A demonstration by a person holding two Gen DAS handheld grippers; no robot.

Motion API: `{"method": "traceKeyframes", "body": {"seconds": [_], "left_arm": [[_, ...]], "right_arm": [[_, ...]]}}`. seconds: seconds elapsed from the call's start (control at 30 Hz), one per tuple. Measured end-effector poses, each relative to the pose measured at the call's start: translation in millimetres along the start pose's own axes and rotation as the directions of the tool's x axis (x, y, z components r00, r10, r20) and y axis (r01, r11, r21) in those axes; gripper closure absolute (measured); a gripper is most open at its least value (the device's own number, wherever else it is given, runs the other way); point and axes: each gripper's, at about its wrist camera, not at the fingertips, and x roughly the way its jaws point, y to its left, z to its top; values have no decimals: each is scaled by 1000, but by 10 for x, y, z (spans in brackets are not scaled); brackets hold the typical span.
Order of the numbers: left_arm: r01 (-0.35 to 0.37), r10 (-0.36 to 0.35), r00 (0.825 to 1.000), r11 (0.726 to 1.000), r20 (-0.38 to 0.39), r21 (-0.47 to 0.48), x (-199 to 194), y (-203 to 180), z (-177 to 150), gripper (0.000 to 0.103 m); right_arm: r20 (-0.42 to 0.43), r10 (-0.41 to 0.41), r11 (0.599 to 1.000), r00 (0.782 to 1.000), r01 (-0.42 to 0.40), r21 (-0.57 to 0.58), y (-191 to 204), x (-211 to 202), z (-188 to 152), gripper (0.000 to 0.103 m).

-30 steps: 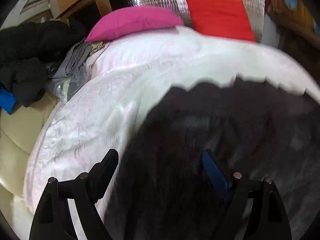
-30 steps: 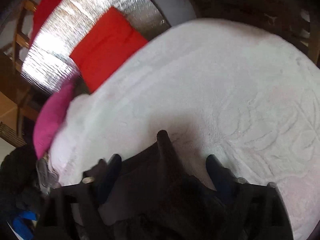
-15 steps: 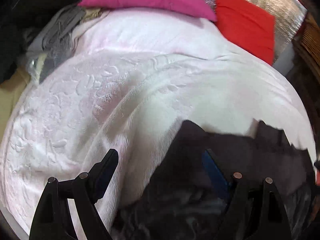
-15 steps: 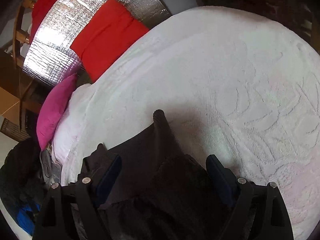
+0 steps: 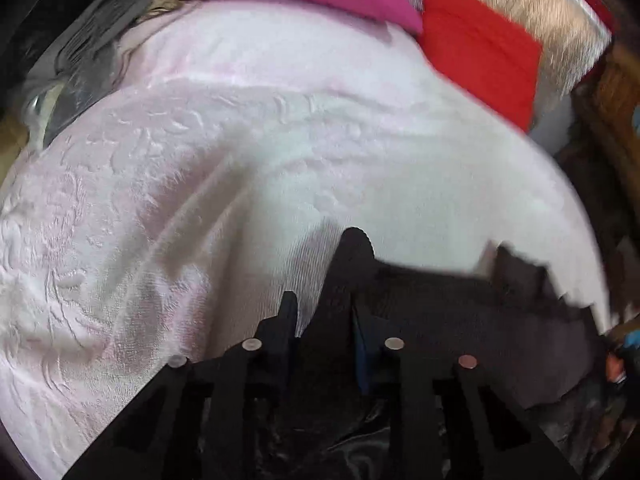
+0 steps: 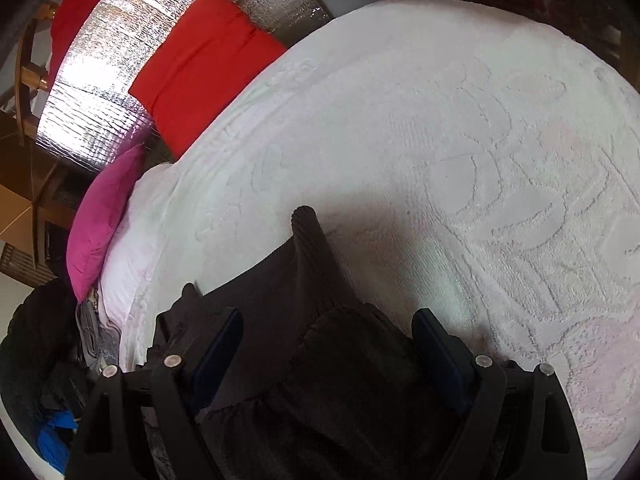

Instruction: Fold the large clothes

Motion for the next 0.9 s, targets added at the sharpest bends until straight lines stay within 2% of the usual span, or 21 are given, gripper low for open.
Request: {"method": "traceKeyframes", "body": {"seconds": [0.13, 0.23, 0.3, 0.33, 0.37, 0.4, 0.47, 0.63, 0.77, 0.9], "left_arm": [[1, 0, 999, 1000, 51, -28, -103, 76, 67, 79], [-35, 35, 999, 999, -5, -24, 80, 82, 75, 78], [-39, 38, 999, 998, -27, -44, 126, 101, 95, 71], [-32, 30, 999, 998, -30, -50, 108, 101, 106, 71], [-23, 22, 999, 998, -29, -59, 70, 106, 120, 65], [-32, 30, 999, 997, -25, -71, 3, 107, 138, 52], [-39, 38, 999, 996, -5, -79, -140, 99, 131, 36], [17, -16, 1000, 999, 20, -40, -570, 96, -16, 28], [54, -54, 999, 999, 0, 2, -764, 256, -272, 25], [122, -123, 991, 992, -51, -23, -915, 570, -581, 25]], "right_arm": [[-2, -1, 1000, 1000, 1, 19, -34, 5, -10, 15], [-20, -23, 1000, 1000, 23, 20, -54, 66, -17, 16], [-19, -28, 1000, 999, 28, 12, -49, 71, -20, 16], [-22, -26, 1000, 999, 26, 8, -42, 59, -20, 16], [-23, -17, 1000, 1000, 17, 7, -45, 42, -17, 16], [-21, -6, 1000, 1000, 6, 10, -53, 20, -18, 16], [-14, 24, 1000, 1000, -24, 18, -72, -53, -11, 16], [31, 84, 995, 996, -83, -46, -123, -461, 27, 15], [2, 132, 986, 991, -131, -107, -351, -813, -42, 15], [-52, 173, 981, 984, -177, -84, -718, -1028, -192, 15]]}}
